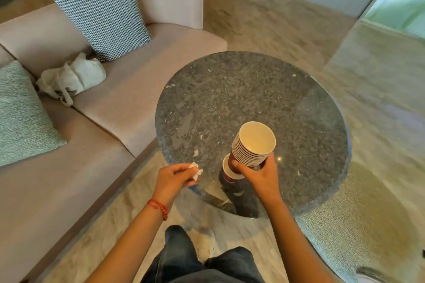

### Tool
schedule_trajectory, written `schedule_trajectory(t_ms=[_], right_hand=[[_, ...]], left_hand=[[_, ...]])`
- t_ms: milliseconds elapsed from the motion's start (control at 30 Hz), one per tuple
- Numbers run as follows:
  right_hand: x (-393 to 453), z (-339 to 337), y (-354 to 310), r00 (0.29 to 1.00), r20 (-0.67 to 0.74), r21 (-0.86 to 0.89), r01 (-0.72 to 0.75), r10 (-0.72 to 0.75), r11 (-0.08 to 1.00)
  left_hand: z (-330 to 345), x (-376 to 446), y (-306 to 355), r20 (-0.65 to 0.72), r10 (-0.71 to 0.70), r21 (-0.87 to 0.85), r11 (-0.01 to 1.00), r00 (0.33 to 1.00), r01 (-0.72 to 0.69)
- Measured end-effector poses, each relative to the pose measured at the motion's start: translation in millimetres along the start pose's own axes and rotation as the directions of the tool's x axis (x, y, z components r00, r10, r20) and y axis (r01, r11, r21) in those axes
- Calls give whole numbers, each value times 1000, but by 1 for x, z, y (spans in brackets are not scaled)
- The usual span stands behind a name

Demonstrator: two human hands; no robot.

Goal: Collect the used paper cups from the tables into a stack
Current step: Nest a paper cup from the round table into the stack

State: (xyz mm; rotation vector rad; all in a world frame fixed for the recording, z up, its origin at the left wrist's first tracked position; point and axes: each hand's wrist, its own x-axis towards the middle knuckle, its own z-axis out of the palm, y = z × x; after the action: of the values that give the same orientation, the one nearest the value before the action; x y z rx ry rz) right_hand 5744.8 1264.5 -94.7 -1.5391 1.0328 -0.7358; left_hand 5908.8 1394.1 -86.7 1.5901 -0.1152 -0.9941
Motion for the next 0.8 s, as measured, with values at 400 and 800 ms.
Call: schedule_trajectory(t_ms=[400,800], right_hand=[[-3,23,40,989,-93,-81,-122,115,989],[-12,44,55,952,-231,-46,-218,202,975]], left_hand=[[4,56,13,114,-113,151,984,987,95],[3,76,15,201,-176,226,966,964,129]])
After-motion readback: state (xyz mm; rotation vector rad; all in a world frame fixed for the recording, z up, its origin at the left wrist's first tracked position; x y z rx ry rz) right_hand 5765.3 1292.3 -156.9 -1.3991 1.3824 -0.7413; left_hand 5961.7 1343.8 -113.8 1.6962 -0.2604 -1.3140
